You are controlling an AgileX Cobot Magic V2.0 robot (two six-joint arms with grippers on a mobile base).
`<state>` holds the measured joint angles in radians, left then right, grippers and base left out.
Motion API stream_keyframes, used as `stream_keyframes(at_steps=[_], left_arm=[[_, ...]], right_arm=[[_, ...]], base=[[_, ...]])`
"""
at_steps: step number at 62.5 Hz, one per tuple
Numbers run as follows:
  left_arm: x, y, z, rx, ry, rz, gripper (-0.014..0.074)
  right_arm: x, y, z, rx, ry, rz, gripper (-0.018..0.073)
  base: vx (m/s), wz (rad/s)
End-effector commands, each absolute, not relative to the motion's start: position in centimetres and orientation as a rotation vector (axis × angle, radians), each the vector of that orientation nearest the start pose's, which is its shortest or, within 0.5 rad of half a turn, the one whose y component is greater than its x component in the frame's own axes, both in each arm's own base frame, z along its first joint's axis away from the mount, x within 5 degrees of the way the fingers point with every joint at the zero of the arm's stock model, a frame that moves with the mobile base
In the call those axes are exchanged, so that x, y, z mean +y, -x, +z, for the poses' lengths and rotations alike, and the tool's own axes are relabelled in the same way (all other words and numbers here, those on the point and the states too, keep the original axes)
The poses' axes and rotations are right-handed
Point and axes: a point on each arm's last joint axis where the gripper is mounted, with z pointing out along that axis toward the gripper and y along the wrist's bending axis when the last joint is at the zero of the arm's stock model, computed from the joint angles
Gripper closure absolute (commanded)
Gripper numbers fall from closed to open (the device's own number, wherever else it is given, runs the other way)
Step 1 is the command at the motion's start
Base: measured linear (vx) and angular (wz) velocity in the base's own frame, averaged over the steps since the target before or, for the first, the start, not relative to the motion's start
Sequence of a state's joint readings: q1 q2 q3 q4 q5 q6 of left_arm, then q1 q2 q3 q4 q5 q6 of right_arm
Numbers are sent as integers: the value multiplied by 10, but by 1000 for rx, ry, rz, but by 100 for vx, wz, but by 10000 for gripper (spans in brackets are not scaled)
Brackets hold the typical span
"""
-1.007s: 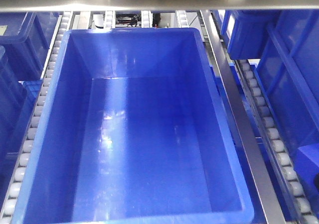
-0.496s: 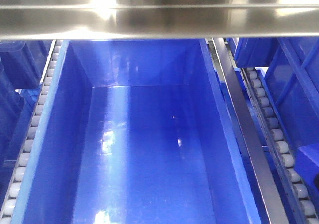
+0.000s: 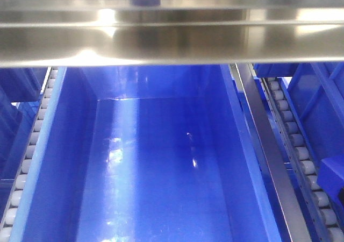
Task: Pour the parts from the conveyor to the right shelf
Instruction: 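Turn and position the base facing the shelf with an empty blue bin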
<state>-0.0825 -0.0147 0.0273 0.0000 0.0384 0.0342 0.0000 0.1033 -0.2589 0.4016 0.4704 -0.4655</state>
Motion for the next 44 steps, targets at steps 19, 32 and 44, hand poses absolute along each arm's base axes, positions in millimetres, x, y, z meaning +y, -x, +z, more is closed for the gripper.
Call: stream_keyframes(at_steps=[19,32,44], left_arm=[[-5,-56,198,1479,-83,-49,603],[-5,-56,198,1479,-83,-49,603],[-5,-56,198,1479,-83,-49,603]], right_arm=[[14,-50,270,1664,190,59,569],[14,-50,270,1664,190,59,569],[14,-50,271,1657,187,55,569]], base=[[2,0],[0,0],[0,0]])
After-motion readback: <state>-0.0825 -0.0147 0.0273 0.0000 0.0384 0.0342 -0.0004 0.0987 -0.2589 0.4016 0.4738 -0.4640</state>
